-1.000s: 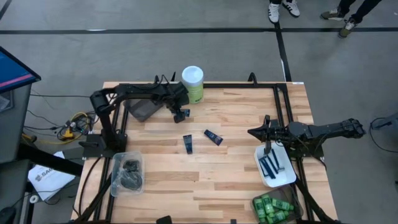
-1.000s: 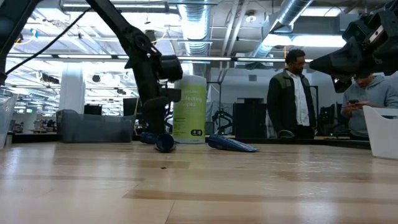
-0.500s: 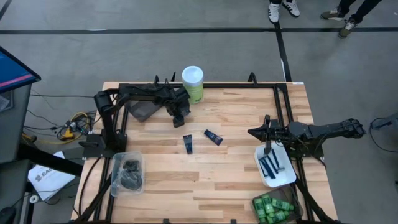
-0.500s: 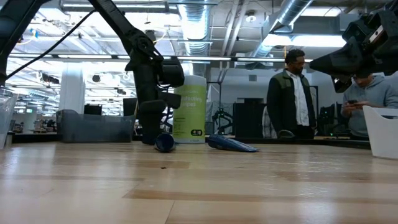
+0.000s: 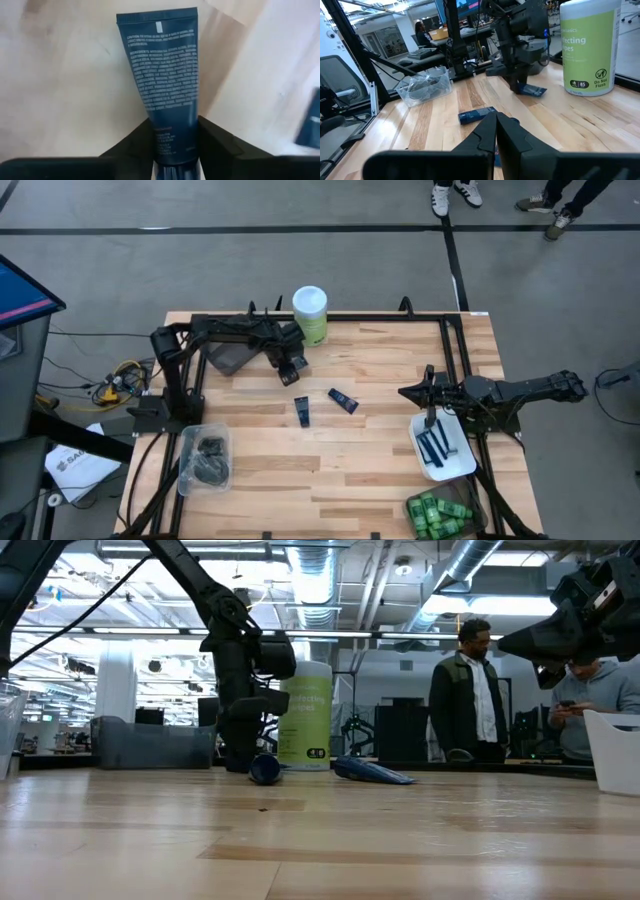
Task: Pick & Place Travel size toiletries
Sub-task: Put the black shave cream into the top black bin
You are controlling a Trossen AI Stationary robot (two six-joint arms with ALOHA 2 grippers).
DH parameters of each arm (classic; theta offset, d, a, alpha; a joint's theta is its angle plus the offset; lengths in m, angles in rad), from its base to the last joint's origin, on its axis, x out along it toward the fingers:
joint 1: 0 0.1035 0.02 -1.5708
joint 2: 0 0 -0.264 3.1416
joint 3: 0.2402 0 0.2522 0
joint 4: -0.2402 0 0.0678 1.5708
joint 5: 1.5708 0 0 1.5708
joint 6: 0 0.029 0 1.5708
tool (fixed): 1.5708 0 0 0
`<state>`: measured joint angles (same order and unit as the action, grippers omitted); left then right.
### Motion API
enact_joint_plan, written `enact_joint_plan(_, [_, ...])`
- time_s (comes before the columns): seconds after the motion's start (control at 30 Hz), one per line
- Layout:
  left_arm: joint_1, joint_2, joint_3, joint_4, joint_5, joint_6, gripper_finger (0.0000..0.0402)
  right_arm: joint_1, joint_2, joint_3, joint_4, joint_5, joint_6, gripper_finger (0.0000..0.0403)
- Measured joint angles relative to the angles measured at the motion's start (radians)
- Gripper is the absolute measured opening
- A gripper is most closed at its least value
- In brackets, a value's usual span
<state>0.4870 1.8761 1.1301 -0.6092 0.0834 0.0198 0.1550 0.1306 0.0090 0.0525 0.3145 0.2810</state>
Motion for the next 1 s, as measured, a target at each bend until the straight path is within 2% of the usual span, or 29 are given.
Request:
enact_joint_plan(0.13, [-0.025,-0.065,-0.002,0.000,0.001,-0.025,0.0125,0.000,0.000,0.000,0.000,0.000,0.000,0.0005])
enact_joint_plan(0.3, [-0.035,-0.207,-0.001,-0.016,-0.034,-0.086,0.0109,0.000,0.000,0.000,0.000,0.000,0.000,0.0005])
enact_joint_plan(0.37, [-0.034,-0.284,-0.001,-0.024,-0.093,-0.115,0.0108,0.000,0.000,0.000,0.000,0.000,0.000,0.0005])
enact_joint_plan(0.53, [-0.006,-0.462,0.000,-0.096,-0.376,-0.142,0.0117,0.000,0.000,0.000,0.000,0.000,0.000,0.0005])
enact_joint_plan(0.63, [0.049,-0.544,0.001,-0.172,-0.464,-0.175,0.0116,0.000,0.000,0.000,0.000,0.000,0.000,0.0005])
enact_joint_plan(0.8, [0.184,-0.594,0.001,-0.293,-0.470,-0.237,0.0113,0.000,0.000,0.000,0.000,0.000,0.000,0.0005])
enact_joint_plan(1.0, [0.285,-0.594,-0.063,-0.299,-0.428,-0.239,0.0116,0.000,0.000,0.000,0.000,0.000,0.000,0.0005])
